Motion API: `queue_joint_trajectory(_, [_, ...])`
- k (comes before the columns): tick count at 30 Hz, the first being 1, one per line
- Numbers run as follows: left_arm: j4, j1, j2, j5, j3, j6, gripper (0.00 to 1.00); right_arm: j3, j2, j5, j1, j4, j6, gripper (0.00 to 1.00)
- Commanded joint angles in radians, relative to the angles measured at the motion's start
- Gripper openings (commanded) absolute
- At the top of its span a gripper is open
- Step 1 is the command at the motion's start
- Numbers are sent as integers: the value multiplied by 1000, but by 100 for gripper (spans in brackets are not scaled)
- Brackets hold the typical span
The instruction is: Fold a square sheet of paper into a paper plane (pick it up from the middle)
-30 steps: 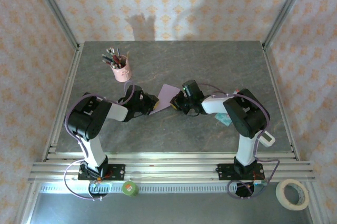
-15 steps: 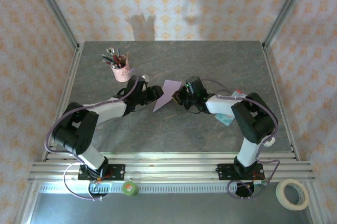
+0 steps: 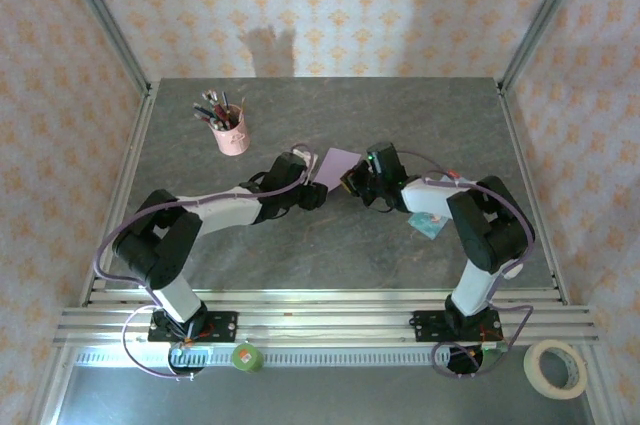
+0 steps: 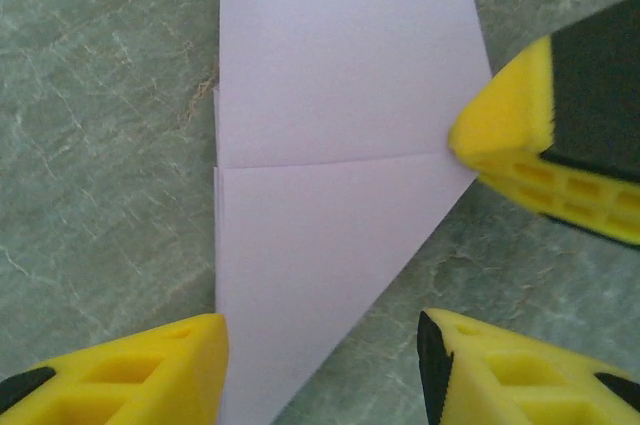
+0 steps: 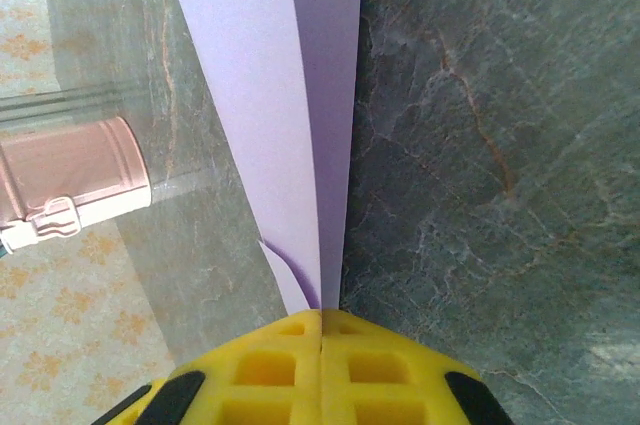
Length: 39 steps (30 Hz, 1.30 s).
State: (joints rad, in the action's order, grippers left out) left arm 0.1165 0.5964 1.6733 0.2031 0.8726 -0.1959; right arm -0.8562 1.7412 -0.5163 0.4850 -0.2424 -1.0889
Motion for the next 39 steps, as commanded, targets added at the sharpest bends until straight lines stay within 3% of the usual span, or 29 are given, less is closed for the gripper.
queue_joint_trajectory(1, [11,20,17,-51,21,167,56,-5,-20,-29,-11,14,-1,0])
queue_joint_trajectory(10, [-12,43,107,-68,91,282,56,-18,-9,-56,-17,0,-2,1])
queue_joint_trajectory(30, [191,71,82,-77,-47,484,52,-24,0,-72,-21,-8,-23,1])
queue_joint_trajectory(39, [175,71,112,-88,-28,478,37,-18,-1,-86,-22,-11,-31,2])
